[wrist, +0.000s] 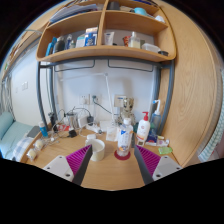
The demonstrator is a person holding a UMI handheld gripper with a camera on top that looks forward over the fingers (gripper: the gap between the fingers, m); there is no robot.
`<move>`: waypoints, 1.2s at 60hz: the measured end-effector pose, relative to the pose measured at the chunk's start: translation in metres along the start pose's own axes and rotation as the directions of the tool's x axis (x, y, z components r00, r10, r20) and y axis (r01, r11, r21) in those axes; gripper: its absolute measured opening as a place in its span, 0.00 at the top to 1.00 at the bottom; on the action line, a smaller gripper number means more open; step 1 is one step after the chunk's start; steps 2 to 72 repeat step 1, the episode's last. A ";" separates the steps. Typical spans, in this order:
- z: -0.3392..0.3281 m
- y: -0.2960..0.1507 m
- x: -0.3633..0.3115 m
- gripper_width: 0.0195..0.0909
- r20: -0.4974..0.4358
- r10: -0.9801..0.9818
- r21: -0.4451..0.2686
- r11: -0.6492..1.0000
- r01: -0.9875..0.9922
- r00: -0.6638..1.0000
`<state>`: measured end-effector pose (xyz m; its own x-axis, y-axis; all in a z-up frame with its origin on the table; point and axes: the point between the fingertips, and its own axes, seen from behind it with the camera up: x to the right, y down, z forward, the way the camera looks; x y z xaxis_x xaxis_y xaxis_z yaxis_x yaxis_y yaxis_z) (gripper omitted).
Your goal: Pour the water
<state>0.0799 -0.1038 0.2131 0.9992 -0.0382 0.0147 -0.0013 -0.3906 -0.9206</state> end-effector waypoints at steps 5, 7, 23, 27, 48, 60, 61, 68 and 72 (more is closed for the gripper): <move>-0.001 -0.002 -0.001 0.06 0.001 0.004 0.005 1.000 -0.004 1.000; -0.001 -0.002 -0.001 0.06 0.001 0.004 0.005 1.000 -0.004 1.000; -0.001 -0.002 -0.001 0.06 0.001 0.004 0.005 1.000 -0.004 1.000; -0.001 -0.002 -0.001 0.06 0.001 0.004 0.005 1.000 -0.004 1.000; -0.001 -0.002 -0.001 0.06 0.001 0.004 0.005 1.000 -0.004 1.000; -0.001 -0.002 -0.001 0.06 0.001 0.004 0.005 1.000 -0.004 1.000; -0.001 -0.002 -0.001 0.06 0.001 0.004 0.005 1.000 -0.004 1.000; -0.001 -0.002 -0.001 0.06 0.001 0.004 0.005 1.000 -0.004 1.000; -0.001 -0.002 -0.001 0.06 0.001 0.004 0.005 1.000 -0.004 1.000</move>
